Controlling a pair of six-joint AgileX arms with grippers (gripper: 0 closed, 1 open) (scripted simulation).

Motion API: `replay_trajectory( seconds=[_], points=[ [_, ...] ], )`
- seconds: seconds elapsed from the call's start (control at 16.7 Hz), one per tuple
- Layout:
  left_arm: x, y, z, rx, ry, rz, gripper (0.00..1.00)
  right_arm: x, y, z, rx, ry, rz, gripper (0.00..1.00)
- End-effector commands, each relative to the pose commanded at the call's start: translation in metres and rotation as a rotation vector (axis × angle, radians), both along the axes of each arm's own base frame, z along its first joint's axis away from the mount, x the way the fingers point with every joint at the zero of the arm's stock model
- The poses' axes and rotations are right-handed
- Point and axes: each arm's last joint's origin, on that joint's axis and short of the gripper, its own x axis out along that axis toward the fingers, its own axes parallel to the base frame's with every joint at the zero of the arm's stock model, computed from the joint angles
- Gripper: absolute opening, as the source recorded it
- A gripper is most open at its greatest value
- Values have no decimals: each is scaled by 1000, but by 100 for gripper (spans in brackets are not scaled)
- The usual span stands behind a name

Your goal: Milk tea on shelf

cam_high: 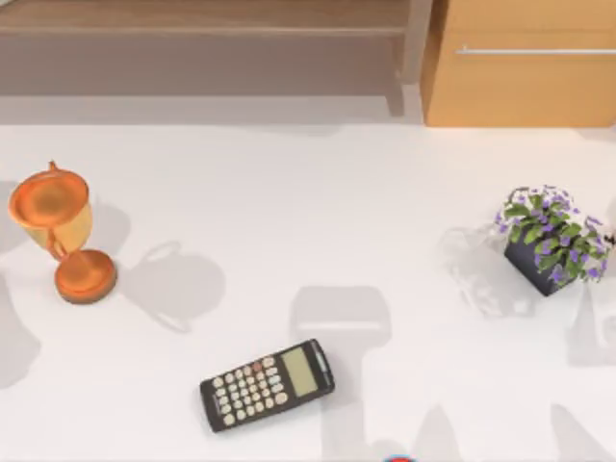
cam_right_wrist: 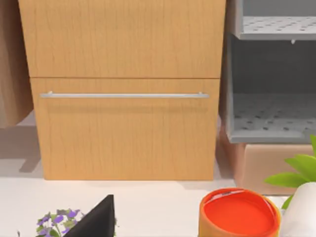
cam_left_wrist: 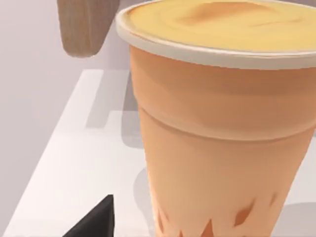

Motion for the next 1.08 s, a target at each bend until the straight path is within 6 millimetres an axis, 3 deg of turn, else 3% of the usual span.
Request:
replay_trajectory(
  seconds=[0.18, 0.6, 0.9, 1.08],
  points=[
    [11, 2, -1, 3, -3, 2, 100, 0, 0, 0, 0, 0, 0, 100],
    [74, 0, -7, 3, -3, 2, 100, 0, 0, 0, 0, 0, 0, 100],
    [80, -1, -8, 3, -3, 2, 100, 0, 0, 0, 0, 0, 0, 100],
    [80, -1, -8, 3, -3, 2, 77, 0, 0, 0, 0, 0, 0, 100]
  ],
)
